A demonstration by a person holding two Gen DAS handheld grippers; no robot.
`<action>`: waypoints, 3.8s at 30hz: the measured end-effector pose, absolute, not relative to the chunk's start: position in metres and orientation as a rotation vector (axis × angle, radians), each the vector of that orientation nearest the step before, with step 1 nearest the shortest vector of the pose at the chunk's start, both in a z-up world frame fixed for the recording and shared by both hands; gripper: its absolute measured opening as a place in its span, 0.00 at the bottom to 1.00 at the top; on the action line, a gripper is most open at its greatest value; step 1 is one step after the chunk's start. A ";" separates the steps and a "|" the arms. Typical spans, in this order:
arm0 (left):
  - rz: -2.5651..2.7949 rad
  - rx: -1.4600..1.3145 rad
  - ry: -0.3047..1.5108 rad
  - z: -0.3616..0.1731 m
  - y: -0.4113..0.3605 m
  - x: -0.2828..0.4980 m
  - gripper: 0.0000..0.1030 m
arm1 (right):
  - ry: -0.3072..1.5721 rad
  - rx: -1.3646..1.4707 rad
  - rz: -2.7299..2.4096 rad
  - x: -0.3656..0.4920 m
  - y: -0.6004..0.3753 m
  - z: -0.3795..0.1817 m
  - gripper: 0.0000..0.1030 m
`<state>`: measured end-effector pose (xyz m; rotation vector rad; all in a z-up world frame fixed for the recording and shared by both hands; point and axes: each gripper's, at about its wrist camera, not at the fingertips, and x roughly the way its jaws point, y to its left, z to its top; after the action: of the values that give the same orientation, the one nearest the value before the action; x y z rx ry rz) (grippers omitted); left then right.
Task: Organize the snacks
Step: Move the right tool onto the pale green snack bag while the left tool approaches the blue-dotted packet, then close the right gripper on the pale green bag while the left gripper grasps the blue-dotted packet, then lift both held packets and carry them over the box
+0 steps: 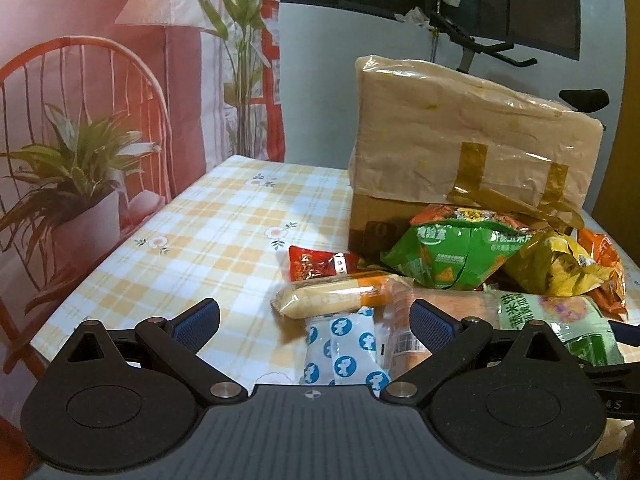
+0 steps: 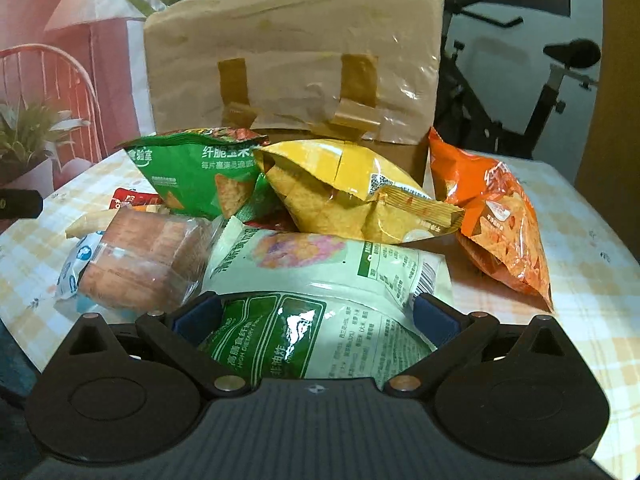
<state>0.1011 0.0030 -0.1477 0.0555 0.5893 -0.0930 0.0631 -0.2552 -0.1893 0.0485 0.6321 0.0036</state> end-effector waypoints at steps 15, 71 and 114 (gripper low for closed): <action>-0.098 0.068 0.608 -0.153 0.001 0.101 0.99 | 0.601 0.035 0.039 0.052 -0.262 -0.191 1.00; -0.185 -0.026 0.715 -0.182 0.003 0.120 0.44 | 0.488 0.064 0.122 0.032 -0.266 -0.178 0.70; -0.200 -0.036 0.444 -0.068 0.009 0.140 0.45 | 0.171 0.013 0.148 0.057 -0.275 -0.039 0.70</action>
<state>0.1401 0.0092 -0.0681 -0.0361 0.4438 -0.2003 0.0569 -0.2746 -0.0389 0.0133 0.1710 0.1481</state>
